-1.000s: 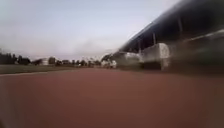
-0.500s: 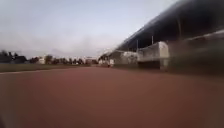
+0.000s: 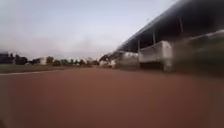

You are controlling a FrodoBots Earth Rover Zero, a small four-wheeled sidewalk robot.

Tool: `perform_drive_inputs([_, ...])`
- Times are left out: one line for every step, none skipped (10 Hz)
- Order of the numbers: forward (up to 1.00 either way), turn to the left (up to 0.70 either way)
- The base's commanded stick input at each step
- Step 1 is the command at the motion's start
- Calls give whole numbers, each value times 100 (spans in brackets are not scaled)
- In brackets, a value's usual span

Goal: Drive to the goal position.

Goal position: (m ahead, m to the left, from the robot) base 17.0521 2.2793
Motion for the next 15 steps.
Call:
perform_drive_inputs([70, 0])
perform_drive_inputs([70, 0])
perform_drive_inputs([70, 0])
perform_drive_inputs([70, 0])
perform_drive_inputs([70, 2])
perform_drive_inputs([70, 2])
perform_drive_inputs([70, 2])
perform_drive_inputs([70, 2])
perform_drive_inputs([70, 0])
perform_drive_inputs([70, 0])
perform_drive_inputs([70, 0])
perform_drive_inputs([70, 2])
perform_drive_inputs([70, 2])
perform_drive_inputs([70, 2])
perform_drive_inputs([70, 2])
